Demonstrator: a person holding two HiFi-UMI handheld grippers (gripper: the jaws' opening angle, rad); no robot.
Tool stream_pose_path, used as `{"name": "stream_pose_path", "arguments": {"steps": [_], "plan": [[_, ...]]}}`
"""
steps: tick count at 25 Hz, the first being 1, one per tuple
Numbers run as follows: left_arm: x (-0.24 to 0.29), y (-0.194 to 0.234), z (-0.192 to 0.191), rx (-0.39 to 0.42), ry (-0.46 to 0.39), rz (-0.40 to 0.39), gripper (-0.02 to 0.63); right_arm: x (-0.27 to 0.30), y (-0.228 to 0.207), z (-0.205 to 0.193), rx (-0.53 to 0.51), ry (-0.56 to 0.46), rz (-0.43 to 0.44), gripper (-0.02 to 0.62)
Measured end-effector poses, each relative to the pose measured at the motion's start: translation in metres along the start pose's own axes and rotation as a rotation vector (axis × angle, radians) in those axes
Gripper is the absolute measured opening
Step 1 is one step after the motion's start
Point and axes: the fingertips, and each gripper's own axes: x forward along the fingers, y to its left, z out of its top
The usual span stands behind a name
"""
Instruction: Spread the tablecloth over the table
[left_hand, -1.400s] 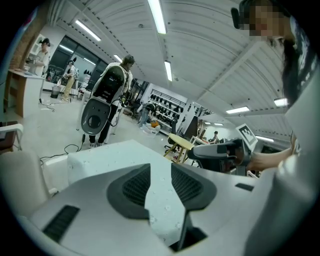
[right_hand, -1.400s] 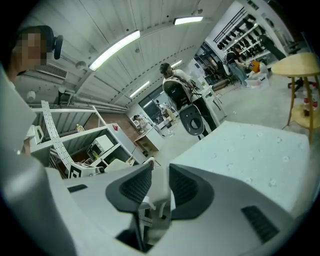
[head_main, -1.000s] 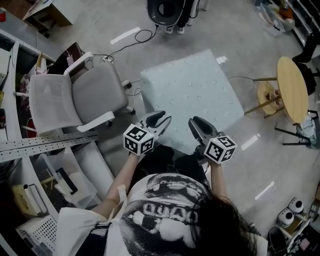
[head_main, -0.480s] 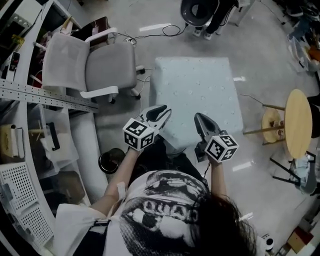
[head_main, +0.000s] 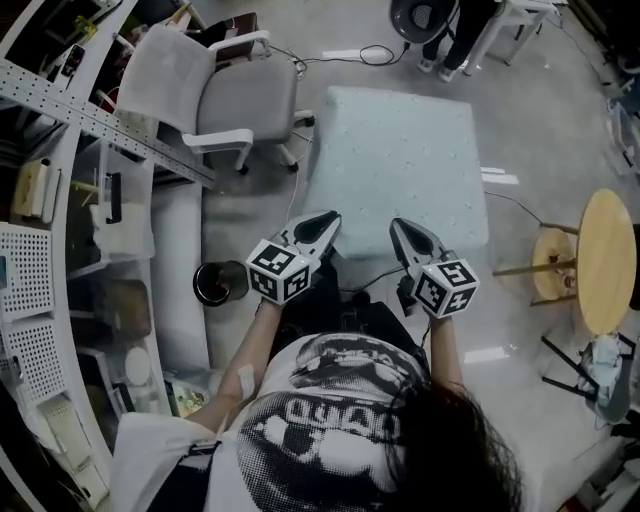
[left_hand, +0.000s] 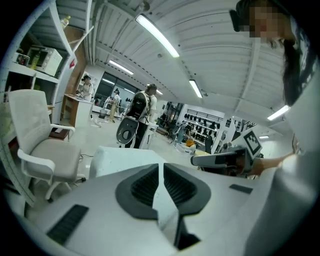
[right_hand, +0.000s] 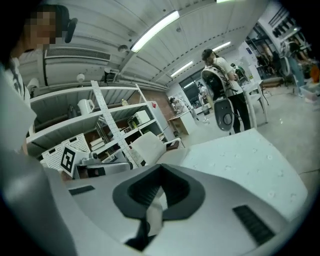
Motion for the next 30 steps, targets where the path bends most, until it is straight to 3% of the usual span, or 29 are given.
{"name": "stream_pose_path", "arguments": {"steps": [6, 14, 19, 30], "plan": [[-0.03, -0.038, -0.021, -0.025, -0.018, 0.024, 0.029, -0.033, 0.02, -0.016, -0.055, -0.002, 0.034, -0.012], [-0.048, -0.075, -0.036, 0.004, -0.011, 0.015, 0.028, -0.06, 0.041, -0.025, -0.104, -0.029, 0.065, -0.006], [-0.059, -0.084, -0.04, 0.03, -0.009, 0.024, 0.028, -0.066, 0.053, -0.031, -0.119, -0.034, 0.09, -0.006], [-0.074, -0.088, -0.054, 0.009, -0.013, 0.038, 0.028, -0.074, 0.062, -0.044, -0.125, -0.023, 0.101, -0.006]]}}
